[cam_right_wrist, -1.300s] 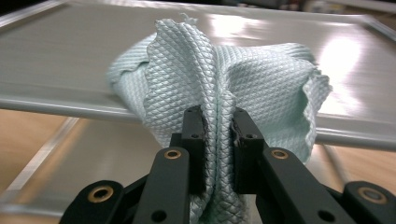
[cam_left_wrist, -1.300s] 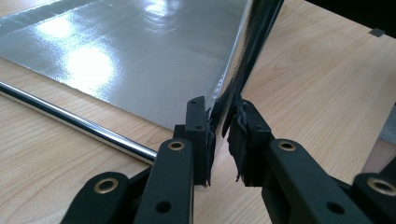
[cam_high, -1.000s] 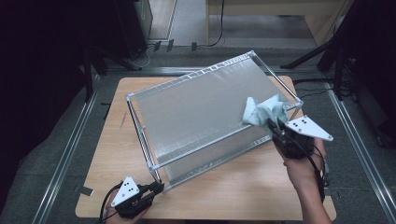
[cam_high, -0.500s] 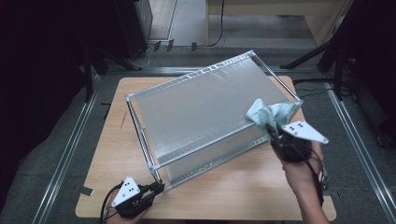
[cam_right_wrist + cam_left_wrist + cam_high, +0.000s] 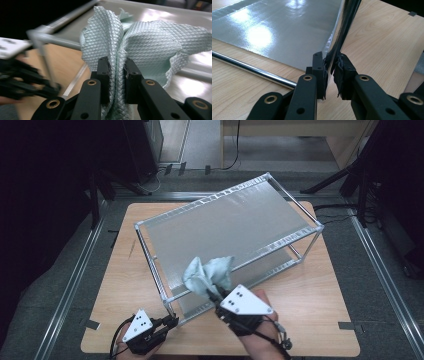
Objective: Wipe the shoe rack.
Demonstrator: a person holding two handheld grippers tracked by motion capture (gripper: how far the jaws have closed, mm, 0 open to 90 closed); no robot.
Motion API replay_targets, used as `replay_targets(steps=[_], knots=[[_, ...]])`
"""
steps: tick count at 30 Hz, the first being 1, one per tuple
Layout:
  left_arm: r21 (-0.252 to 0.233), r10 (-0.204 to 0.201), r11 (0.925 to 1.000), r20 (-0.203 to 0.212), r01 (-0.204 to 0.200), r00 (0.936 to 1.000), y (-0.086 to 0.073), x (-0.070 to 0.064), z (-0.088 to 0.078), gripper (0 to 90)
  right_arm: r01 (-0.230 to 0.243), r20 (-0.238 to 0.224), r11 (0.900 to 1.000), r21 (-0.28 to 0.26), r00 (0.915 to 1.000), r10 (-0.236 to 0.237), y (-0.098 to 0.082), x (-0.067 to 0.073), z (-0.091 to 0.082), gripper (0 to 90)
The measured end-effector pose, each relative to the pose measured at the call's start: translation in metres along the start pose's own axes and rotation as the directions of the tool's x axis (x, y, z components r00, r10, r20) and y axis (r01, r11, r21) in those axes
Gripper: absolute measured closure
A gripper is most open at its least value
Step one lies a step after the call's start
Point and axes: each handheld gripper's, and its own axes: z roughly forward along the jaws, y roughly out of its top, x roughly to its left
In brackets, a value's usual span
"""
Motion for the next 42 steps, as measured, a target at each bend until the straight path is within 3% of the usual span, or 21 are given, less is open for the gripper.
replay_targets(steps=[2,4,8,11,13,19,23,24,25,27,29,30,31,32,33,35,36,37,40,41,42], knots=[[0.001,0.002,1.0,0.0,-0.002,1.0,0.0,0.0,0.0,79.4,0.025,-0.027,1.0,-0.011,0.9993,-0.025,0.005,0.012,0.004,78.6],[0.002,0.003,1.0,0.003,-0.003,1.0,0.0,0.0,-0.001,79.4,0.052,-0.014,0.998,-0.021,0.9985,-0.052,0.009,0.015,0.006,78.9],[-0.003,0.001,1.0,0.004,-0.001,1.0,-0.001,0.002,-0.002,79.4,0.02,0.024,1.0,-0.022,0.9995,-0.02,0.009,-0.003,0.002,79.1],[-0.002,-0.004,1.0,0.002,0.004,1.0,-0.002,0.006,-0.004,79.3,-0.02,0.083,1.0,-0.017,0.9963,0.021,0.007,-0.029,-0.007,79.4],[-0.005,-0.009,0.9999,-0.006,0.009,0.9999,-0.003,0.009,-0.006,79.2,-0.05,0.135,0.999,-0.022,0.9895,0.052,0.005,-0.049,-0.015,79.5],[-0.012,-0.029,0.9995,-0.027,0.029,0.9992,-0.005,0.015,-0.012,79.0,-0.135,0.275,0.99,-0.042,0.9509,0.141,-0.004,-0.108,-0.038,79.5],[-0.017,-0.041,0.999,-0.038,0.04,0.9984,-0.006,0.018,-0.014,78.8,-0.141,0.395,0.99,-0.03,0.9076,0.141,-0.018,-0.14,-0.045,79.4],[-0.018,-0.043,0.9989,-0.039,0.043,0.9983,-0.007,0.019,-0.014,78.8,-0.145,0.44,0.989,-0.025,0.8869,0.141,-0.026,-0.151,-0.047,79.5],[-0.019,-0.045,0.9988,-0.04,0.045,0.9982,-0.007,0.019,-0.015,78.8,-0.149,0.467,0.989,-0.023,0.8726,0.142,-0.031,-0.157,-0.049,79.5],[-0.018,-0.039,0.9991,-0.046,0.039,0.9982,-0.008,0.021,-0.016,78.8,-0.205,0.493,0.978,-0.037,0.8473,0.197,-0.045,-0.175,-0.054,79.5],[-0.018,-0.04,0.9991,-0.055,0.039,0.9977,-0.008,0.021,-0.017,78.8,-0.274,0.51,0.96,-0.054,0.819,0.263,-0.062,-0.192,-0.058,79.5],[-0.019,-0.04,0.9991,-0.061,0.038,0.9974,-0.008,0.021,-0.017,78.9,-0.284,0.521,0.957,-0.054,0.8095,0.27,-0.067,-0.197,-0.059,79.5],[-0.02,-0.04,0.9991,-0.067,0.038,0.997,-0.008,0.022,-0.017,79.0,-0.302,0.543,0.952,-0.05,0.7921,0.279,-0.075,-0.204,-0.059,79.5],[-0.024,-0.041,0.9989,-0.074,0.04,0.9964,-0.009,0.022,-0.017,79.0,-0.307,0.553,0.95,-0.046,0.7844,0.281,-0.079,-0.209,-0.058,79.5],[-0.026,-0.047,0.9986,-0.076,0.046,0.996,-0.009,0.023,-0.017,79.0,-0.322,0.573,0.946,-0.04,0.7683,0.286,-0.085,-0.214,-0.057,79.6],[-0.027,-0.051,0.9984,-0.083,0.049,0.9952,-0.009,0.025,-0.018,79.0,-0.356,0.588,0.934,-0.036,0.7482,0.308,-0.095,-0.226,-0.054,79.3],[-0.029,-0.057,0.9981,-0.081,0.055,0.9951,-0.009,0.025,-0.018,78.9,-0.367,0.588,0.93,-0.035,0.7447,0.316,-0.099,-0.229,-0.052,78.6],[-0.03,-0.056,0.9981,-0.083,0.054,0.995,-0.01,0.026,-0.019,78.9,-0.365,0.58,0.93,-0.044,0.7487,0.321,-0.102,-0.232,-0.051,75.8],[-0.031,-0.059,0.9979,-0.081,0.056,0.995,-0.01,0.028,-0.019,78.9,-0.347,0.513,0.936,-0.058,0.794,0.326,-0.111,-0.24,-0.041,58.6],[-0.03,-0.06,0.9979,-0.083,0.057,0.9948,-0.01,0.028,-0.019,78.9,-0.35,0.496,0.936,-0.048,0.8044,0.327,-0.113,-0.243,-0.036,53.6],[-0.03,-0.057,0.9981,-0.086,0.055,0.9946,-0.01,0.028,-0.019,78.9,-0.356,0.495,0.934,-0.028,0.807,0.322,-0.116,-0.246,-0.03,49.7]])
